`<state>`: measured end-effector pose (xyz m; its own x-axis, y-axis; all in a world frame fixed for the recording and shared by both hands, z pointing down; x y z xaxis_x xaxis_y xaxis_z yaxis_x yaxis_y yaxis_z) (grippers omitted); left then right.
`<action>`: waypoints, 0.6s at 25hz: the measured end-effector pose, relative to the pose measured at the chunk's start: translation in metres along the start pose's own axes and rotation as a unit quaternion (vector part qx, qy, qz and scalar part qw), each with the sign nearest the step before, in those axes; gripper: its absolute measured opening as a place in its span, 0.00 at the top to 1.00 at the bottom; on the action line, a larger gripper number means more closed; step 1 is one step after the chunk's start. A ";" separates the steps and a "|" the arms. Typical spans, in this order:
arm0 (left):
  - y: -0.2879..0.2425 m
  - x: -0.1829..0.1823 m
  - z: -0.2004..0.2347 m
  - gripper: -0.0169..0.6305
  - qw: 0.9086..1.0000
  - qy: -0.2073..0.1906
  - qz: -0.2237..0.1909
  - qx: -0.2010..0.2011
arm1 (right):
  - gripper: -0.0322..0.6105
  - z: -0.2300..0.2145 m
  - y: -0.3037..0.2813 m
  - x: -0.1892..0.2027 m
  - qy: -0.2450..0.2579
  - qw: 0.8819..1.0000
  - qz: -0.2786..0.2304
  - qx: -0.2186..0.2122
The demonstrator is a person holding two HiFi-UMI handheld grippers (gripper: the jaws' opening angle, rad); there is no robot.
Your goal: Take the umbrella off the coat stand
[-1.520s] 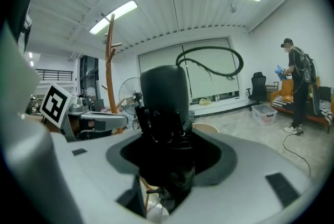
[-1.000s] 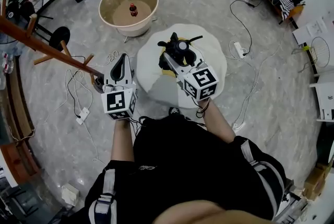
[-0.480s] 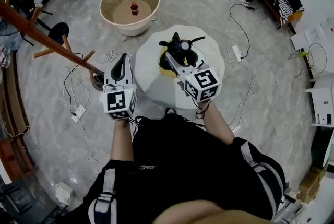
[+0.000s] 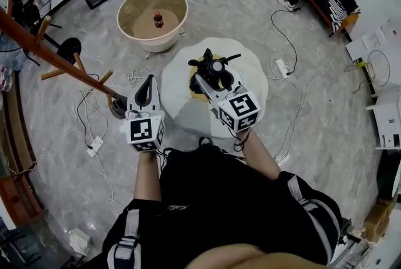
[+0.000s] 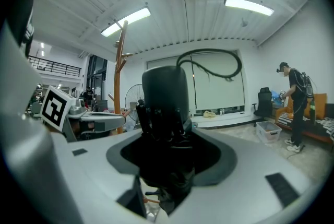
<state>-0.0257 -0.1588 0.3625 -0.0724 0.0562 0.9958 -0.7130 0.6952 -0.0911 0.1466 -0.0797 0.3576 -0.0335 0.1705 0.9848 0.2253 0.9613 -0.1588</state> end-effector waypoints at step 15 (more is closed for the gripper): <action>0.002 0.000 -0.002 0.98 1.000 0.001 0.001 0.004 | 0.59 0.005 0.002 -0.002 0.001 1.000 -0.002 -0.004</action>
<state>-0.0263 -0.1560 0.3628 -0.0716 0.0589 0.9957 -0.7187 0.6891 -0.0924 0.1424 -0.0770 0.3551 -0.0328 0.1659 0.9856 0.2329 0.9602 -0.1539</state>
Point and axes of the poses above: the fingertips, and each gripper's own axes: y backward along the fingers, z to its left, x out of its underside, the point moved 4 cm from there along y, backward along the fingers, and after that the axes turned 4 degrees about -x, right-handed, at the moved point
